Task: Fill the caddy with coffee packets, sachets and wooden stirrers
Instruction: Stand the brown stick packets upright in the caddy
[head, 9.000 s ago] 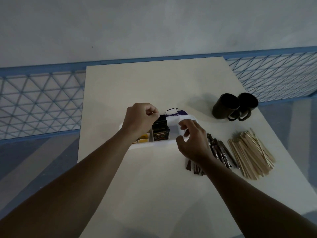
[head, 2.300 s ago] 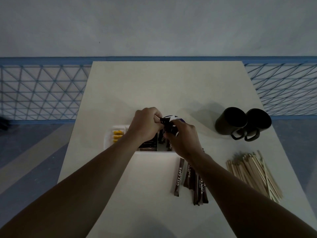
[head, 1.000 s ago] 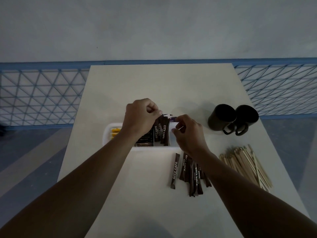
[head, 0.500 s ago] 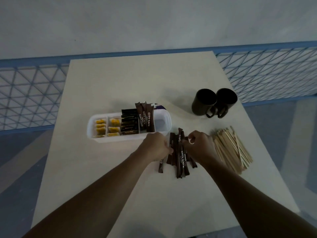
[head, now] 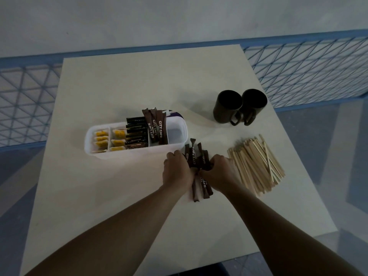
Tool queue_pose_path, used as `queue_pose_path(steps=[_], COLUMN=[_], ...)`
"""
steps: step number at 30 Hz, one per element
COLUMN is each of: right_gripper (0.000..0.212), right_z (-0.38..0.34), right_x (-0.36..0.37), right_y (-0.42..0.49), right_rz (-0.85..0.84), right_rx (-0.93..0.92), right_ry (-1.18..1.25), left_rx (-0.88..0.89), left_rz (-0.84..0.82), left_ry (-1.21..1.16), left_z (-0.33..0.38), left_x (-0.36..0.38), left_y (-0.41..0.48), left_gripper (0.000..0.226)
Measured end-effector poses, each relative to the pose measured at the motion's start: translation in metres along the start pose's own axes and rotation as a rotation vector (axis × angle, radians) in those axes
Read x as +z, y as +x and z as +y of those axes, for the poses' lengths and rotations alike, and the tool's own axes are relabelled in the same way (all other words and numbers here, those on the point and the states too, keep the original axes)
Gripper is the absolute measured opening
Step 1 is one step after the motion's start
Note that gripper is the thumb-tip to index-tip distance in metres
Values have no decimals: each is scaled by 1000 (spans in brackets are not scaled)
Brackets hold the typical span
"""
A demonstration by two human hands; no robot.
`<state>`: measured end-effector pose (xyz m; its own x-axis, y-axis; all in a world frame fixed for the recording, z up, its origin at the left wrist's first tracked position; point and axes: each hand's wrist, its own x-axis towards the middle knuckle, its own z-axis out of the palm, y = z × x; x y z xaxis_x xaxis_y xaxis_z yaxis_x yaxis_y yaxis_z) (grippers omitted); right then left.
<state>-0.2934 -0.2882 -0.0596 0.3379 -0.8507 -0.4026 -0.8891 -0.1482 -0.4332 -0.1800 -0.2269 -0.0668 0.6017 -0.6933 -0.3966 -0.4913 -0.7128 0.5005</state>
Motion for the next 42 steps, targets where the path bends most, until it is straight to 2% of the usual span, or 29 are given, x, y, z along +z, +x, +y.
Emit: queue_pose_path(steps=[3,9,17,21,26,30,35,38,42], right_gripper=[17,19,15,23,12,15,18,14,9], right_z=[4,3,-5,-5,-1,-4,-19,-34,-59], right_x=[5,6,11,9,10,4,-13,-24,-34], right_y=[3,4,4,2,3,4,6,11,19], right_rz=[-4,-24,-25,-14,-9,18,89,171,224], right_rx=[13,-16,-14,-22,19,58,-15,-66,-130], right_ry=[14,-45,-186,-181,-23,117,266,323,480], left_rx=[49,94,93,108,127,157,148,129,106], left_rz=[18,2,-3,-1,-7,-59,-255,-301,-348], left_ry=[43,77,99,96,92,31,-128,-152,-386], left_z=[-7,-16,-17,-20,-22,-12,-5,-3,3], left_x=[2,-4,-2,-5,-16,-34,-55,-70,-96], left_y=[-2,-2,-4,-3,-1,-6,-4,1,6], left_gripper=[35,25,22,25,23,21,21,16,12])
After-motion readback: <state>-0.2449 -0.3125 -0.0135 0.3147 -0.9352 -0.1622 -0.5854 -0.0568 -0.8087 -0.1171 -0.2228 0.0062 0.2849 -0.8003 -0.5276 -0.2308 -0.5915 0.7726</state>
